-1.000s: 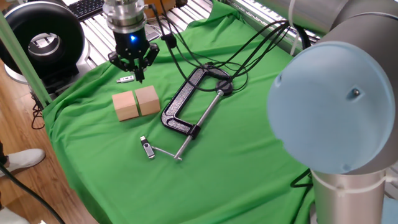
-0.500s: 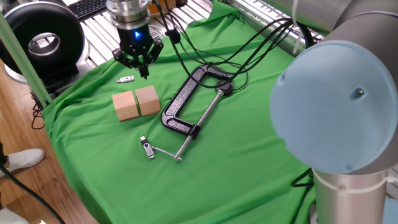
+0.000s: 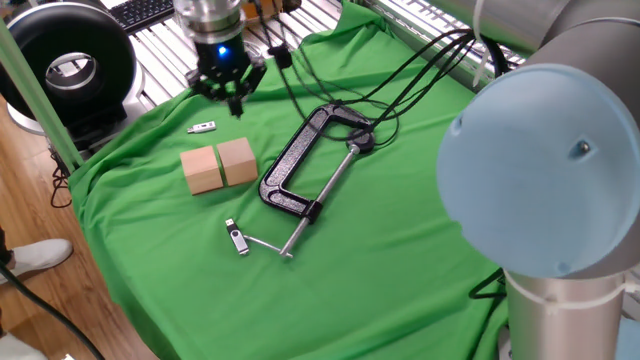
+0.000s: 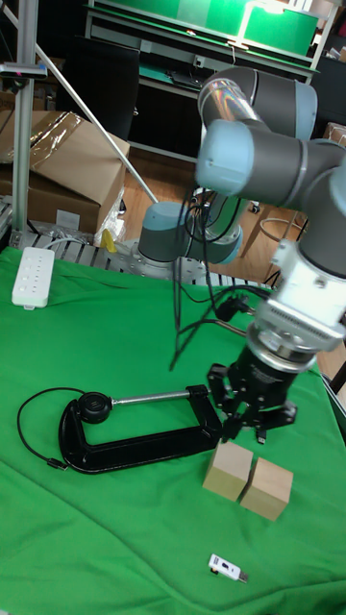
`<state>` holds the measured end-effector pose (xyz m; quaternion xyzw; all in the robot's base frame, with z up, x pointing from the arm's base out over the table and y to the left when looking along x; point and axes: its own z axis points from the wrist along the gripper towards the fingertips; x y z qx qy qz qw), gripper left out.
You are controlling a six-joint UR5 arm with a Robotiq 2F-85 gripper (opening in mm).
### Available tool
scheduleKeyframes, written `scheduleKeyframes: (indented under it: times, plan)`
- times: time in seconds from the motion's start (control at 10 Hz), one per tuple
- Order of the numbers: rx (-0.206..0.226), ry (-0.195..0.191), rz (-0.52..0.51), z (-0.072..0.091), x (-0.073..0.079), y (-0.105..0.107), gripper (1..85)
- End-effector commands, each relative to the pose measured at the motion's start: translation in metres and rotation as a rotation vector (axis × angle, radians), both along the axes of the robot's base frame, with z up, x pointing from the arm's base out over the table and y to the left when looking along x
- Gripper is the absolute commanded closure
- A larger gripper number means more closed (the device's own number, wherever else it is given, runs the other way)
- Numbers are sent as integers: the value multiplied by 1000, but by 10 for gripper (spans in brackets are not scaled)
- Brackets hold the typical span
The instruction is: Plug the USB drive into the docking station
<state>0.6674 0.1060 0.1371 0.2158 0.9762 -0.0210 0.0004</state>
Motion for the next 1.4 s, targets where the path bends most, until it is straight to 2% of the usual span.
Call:
scheduleKeyframes:
  times: [0.0,0.1,0.3,0.4,0.7,0.8,0.9,1.1,1.2,1.3]
  plan:
    - [67,-16,-84,-3,10,-44,840]
    - [32,-17,-85,-7,9,-73,840]
    - [23,-12,-59,-13,0,-108,840]
    - [38,-15,-61,-14,0,-110,840]
    - [10,29,-233,-14,-14,-116,840]
    - [29,22,-237,-14,-11,-111,840]
    - [44,30,-191,-14,-13,-107,840]
    - [4,23,-228,-14,-12,-117,840]
    - [19,-17,-270,-14,-2,-115,840]
    - [-49,-42,-268,-13,2,-133,840]
